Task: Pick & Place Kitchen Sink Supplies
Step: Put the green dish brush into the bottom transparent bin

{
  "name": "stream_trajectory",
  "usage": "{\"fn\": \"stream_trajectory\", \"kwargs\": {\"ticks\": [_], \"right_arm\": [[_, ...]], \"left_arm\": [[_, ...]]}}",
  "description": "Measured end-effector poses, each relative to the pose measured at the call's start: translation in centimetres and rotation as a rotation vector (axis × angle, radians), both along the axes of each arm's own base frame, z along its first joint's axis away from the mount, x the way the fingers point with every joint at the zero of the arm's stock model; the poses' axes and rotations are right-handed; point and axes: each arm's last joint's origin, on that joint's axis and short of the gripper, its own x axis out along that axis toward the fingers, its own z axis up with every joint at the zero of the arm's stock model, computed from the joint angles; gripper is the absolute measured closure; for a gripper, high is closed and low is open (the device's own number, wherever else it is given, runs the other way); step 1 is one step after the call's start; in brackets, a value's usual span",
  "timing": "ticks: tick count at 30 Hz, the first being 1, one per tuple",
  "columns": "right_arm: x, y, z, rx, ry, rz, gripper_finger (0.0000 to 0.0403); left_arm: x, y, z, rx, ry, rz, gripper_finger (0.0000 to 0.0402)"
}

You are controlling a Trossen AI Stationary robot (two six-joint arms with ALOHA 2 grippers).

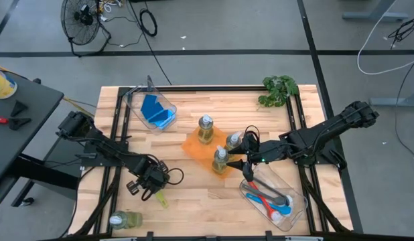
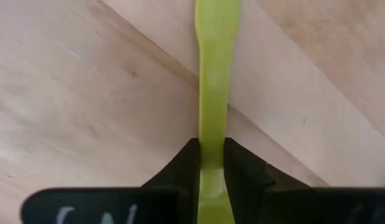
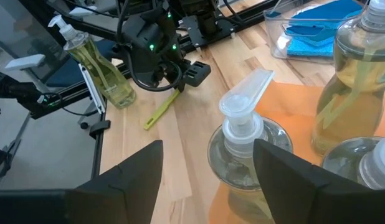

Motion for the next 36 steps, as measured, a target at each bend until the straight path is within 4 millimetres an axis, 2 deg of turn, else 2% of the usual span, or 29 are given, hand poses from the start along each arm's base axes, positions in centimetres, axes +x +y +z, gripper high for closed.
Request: {"fn": "stream_trajectory", "kwargs": {"ticks": [13, 17, 26, 36], "right_arm": [[0.0, 0.0, 0.0, -0.003, 0.0, 0.002, 0.0154], [0.0, 0.0, 0.0, -0.003, -0.001, 0.002, 0.0154], [0.0, 0.0, 0.0, -0.002, -0.003, 0.002, 0.0154], [0.2, 0.1, 0.5, -0.054, -0.055, 0.037, 0.0154]], "left_arm": [[-0.2, 0.1, 0.0, 0.008, 0.016, 0.011, 0.0355], [-0.1, 0.1, 1.0, 0.008, 0.015, 0.013, 0.0355], [1.3, 0.1, 6.2, -0.015, -0.031, 0.036, 0.0355], [3.3, 0.5, 13.3, -0.045, -0.146, 0.081, 0.0355]]}}
